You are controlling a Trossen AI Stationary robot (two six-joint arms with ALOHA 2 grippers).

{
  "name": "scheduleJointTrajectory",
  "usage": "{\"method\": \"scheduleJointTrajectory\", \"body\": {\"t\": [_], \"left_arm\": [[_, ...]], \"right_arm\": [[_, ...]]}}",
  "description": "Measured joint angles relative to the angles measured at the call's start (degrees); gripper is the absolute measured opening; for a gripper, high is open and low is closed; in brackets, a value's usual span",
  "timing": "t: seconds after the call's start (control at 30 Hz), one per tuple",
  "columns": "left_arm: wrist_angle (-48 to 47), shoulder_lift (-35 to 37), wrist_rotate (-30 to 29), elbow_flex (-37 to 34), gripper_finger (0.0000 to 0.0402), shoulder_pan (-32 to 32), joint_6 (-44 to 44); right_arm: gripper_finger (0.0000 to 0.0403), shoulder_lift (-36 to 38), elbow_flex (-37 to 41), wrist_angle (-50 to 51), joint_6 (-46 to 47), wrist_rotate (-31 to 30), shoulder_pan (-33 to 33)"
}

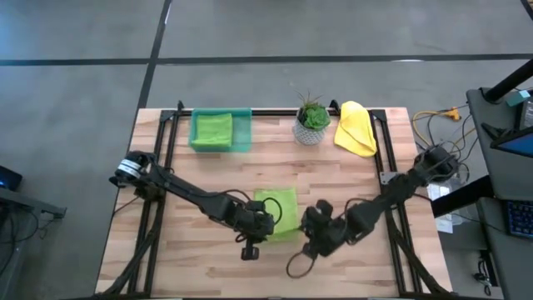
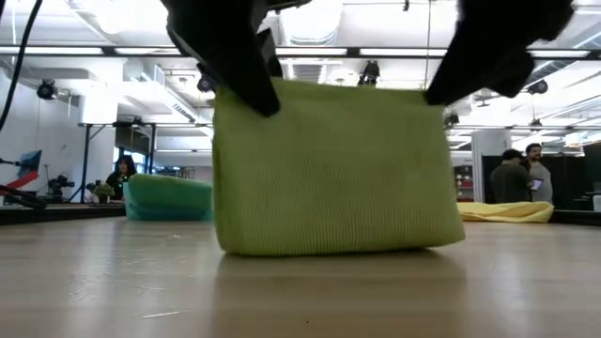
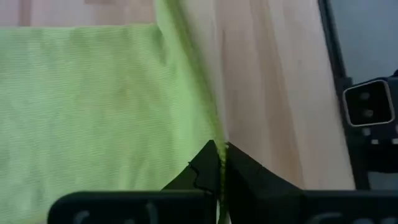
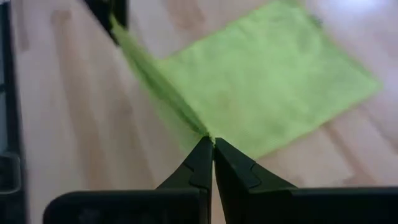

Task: Fold microfiber towels
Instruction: Fold the yellow-green microfiber cloth

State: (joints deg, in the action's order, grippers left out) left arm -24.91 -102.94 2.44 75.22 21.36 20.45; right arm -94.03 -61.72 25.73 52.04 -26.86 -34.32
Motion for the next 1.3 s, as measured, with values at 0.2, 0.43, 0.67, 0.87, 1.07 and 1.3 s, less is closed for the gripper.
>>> {"method": "scheduleJointTrajectory", "body": {"t": [0.2,0.43,0.67,0.87,1.07,1.3], "left_arm": [[-2.6,0.6,-2.8,-0.3,0.0000,-1.6,-3.1],[-5.5,1.3,-7.4,-0.3,0.0000,-4.0,-5.6],[-7.5,1.6,-13.8,-0.3,0.0000,-4.9,-9.0],[-8.7,1.6,-20.4,-0.5,0.0000,-5.6,-9.4],[-8.6,1.6,-24.2,-0.6,0.0000,-7.1,-9.5],[-7.8,-0.2,-25.4,-0.7,0.0000,-9.7,-12.3]], "right_arm": [[0.0008,3.0,2.9,0.2,-5.4,3.7,5.4],[0.0009,2.8,4.1,-1.0,-9.4,6.4,10.2],[0.0009,2.8,4.5,-1.1,-12.1,7.4,14.3],[0.0009,2.8,4.9,-1.1,-13.6,7.6,17.3],[0.0009,2.8,6.5,-1.2,-14.3,7.5,19.4],[0.0009,2.7,8.6,-3.9,-16.0,7.5,21.6]]}}
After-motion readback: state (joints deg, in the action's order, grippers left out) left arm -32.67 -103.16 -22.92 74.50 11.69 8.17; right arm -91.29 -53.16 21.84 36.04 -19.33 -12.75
